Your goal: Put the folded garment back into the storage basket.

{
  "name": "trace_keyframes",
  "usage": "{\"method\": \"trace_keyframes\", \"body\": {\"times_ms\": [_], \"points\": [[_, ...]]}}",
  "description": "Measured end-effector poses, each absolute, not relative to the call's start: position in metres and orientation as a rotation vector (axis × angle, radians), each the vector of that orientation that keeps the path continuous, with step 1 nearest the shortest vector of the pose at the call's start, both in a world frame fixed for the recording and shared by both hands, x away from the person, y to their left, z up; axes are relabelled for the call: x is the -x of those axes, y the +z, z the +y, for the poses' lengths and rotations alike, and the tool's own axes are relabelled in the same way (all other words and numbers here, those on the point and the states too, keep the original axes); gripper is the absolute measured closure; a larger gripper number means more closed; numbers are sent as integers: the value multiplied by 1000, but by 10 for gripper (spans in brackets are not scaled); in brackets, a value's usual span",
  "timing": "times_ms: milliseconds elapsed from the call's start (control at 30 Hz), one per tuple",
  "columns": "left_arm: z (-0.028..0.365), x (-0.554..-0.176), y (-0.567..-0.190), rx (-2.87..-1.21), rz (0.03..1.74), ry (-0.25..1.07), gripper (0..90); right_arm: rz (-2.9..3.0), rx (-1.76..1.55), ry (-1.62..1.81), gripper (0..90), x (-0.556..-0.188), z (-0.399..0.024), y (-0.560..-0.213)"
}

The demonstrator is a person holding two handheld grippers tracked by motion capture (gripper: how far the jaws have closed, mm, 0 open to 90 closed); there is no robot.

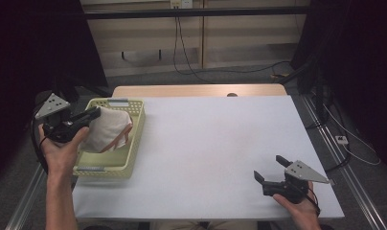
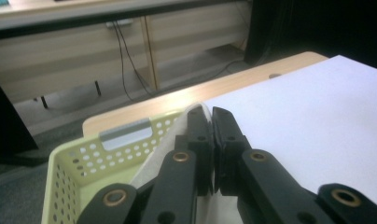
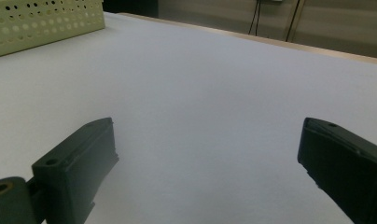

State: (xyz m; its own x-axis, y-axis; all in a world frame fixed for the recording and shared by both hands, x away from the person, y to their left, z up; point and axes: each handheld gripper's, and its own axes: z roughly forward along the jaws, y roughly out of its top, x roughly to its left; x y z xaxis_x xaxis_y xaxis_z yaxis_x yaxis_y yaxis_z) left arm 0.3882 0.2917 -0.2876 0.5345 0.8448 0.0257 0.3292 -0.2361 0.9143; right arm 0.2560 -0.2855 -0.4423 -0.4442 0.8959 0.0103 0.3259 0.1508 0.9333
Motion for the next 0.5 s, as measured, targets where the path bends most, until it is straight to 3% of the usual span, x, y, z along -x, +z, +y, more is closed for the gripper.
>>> {"method": "trace_keyframes", "body": {"times_ms": [500], "points": [[300, -404, -313, -1868, 1038, 599, 875, 1861, -1165, 1286, 42, -256, -285, -442]]}}
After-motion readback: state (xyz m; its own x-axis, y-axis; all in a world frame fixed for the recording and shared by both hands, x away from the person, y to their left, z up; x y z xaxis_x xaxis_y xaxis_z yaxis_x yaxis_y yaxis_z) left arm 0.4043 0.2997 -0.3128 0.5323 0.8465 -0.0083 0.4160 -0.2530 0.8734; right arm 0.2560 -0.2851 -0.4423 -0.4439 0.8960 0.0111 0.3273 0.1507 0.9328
